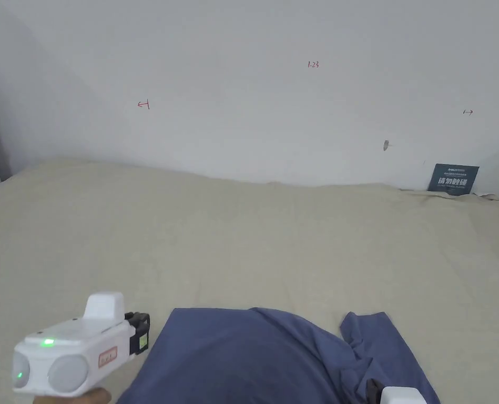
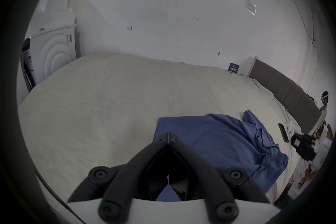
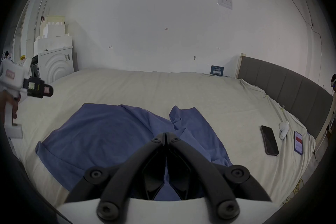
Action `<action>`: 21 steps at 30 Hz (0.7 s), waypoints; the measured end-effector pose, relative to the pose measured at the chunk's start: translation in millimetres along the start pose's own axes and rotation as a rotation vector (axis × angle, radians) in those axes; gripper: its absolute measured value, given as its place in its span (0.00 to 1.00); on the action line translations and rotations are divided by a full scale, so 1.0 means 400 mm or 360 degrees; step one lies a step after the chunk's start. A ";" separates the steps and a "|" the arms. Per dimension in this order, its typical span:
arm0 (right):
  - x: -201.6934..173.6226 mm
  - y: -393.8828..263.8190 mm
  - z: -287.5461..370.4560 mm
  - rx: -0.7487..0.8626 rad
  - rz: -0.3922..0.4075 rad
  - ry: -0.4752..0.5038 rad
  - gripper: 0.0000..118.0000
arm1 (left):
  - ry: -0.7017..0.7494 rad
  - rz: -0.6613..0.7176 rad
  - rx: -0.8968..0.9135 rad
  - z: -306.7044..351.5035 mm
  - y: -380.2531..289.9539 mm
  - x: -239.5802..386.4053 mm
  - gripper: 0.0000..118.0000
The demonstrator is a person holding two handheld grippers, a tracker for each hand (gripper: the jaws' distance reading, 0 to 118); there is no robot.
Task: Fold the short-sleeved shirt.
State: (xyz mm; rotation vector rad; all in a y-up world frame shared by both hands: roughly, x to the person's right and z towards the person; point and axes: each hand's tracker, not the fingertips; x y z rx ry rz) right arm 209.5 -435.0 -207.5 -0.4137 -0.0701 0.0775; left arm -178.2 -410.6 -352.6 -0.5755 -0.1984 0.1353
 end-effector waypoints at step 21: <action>0.025 -0.012 -0.092 -0.0115 0.0026 -0.0018 0.00 | 0.0009 -0.0160 -0.0447 -0.452 0.097 0.047 0.73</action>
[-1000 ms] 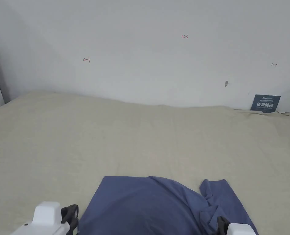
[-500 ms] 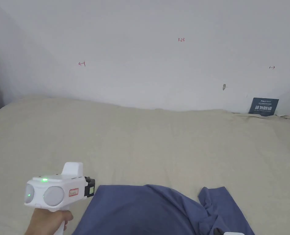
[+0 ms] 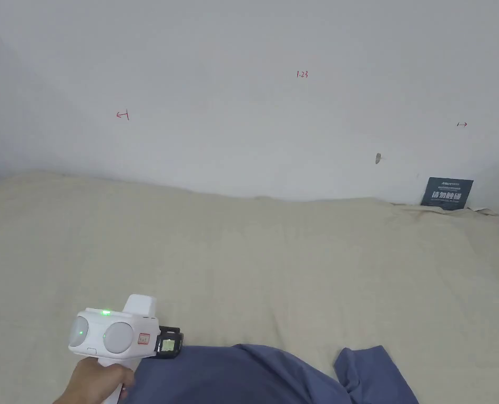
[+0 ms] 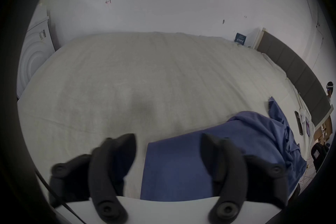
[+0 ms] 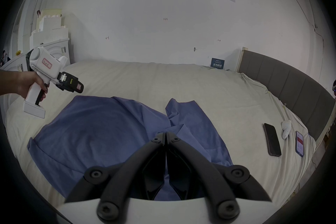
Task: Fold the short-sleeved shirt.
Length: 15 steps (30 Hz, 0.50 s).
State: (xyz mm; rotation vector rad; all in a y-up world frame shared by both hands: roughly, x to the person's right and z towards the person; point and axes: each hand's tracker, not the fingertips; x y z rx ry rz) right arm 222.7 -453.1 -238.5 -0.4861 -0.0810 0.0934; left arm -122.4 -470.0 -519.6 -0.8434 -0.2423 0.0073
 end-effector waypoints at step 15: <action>0.010 -0.033 -0.048 -0.0095 -0.0017 -0.0012 0.00 | 0.0172 -0.0235 -0.0215 -0.112 -0.033 0.064 0.30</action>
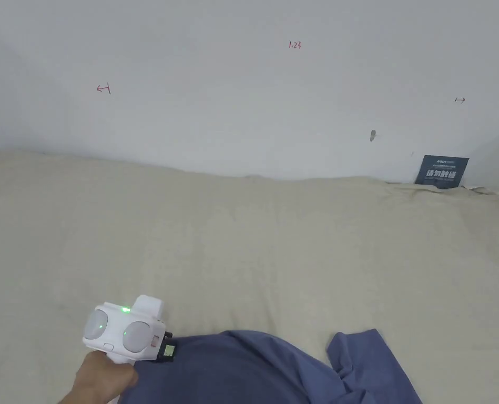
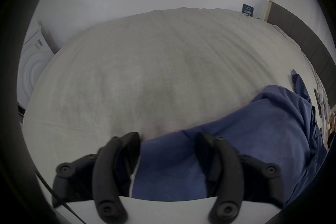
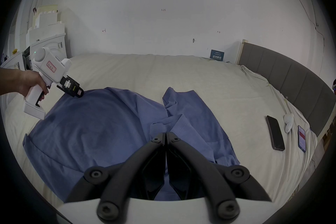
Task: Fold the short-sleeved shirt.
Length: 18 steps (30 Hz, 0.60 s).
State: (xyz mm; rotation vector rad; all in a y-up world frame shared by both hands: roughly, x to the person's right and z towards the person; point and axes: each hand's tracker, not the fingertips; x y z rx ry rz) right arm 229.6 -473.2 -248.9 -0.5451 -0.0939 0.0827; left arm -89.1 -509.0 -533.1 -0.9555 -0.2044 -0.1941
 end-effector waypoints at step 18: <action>0.254 0.074 -0.105 -0.0226 -0.0230 -0.0153 0.22 | -0.0093 0.0122 0.0335 0.217 -0.066 -0.004 0.00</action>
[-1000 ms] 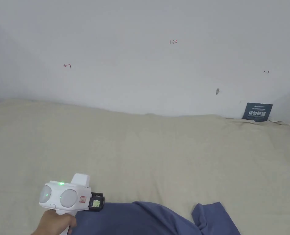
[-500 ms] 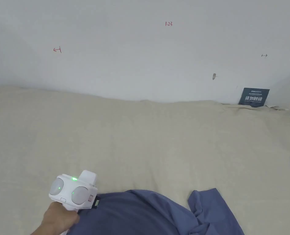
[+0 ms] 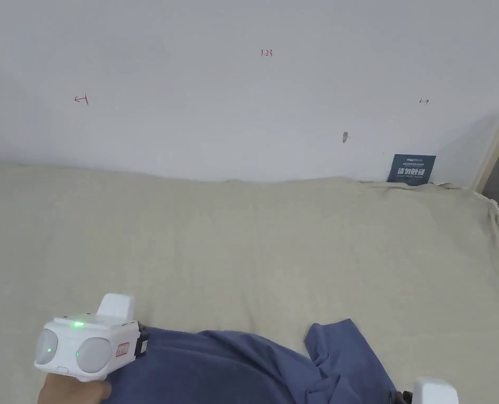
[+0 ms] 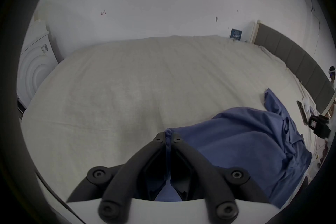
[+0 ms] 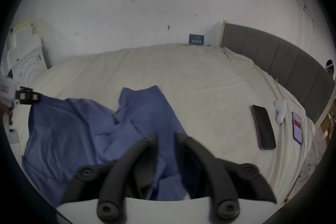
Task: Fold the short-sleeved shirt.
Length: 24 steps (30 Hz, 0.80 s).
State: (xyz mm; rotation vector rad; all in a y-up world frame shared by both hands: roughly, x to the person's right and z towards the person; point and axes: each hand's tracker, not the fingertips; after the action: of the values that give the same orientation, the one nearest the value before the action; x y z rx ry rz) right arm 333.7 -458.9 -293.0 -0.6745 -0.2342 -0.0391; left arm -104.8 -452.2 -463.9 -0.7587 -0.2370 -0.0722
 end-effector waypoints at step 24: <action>0.026 0.008 -0.191 -0.0285 0.0016 0.0112 0.01 | 0.0056 -0.0069 0.0021 0.117 -0.034 0.031 0.00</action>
State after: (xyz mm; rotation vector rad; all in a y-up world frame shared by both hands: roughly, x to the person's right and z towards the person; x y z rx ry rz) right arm 359.6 -503.4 -350.4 -0.8508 -0.1604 -0.0745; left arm -103.5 -429.5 -419.2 -0.7384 -0.2202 -0.1248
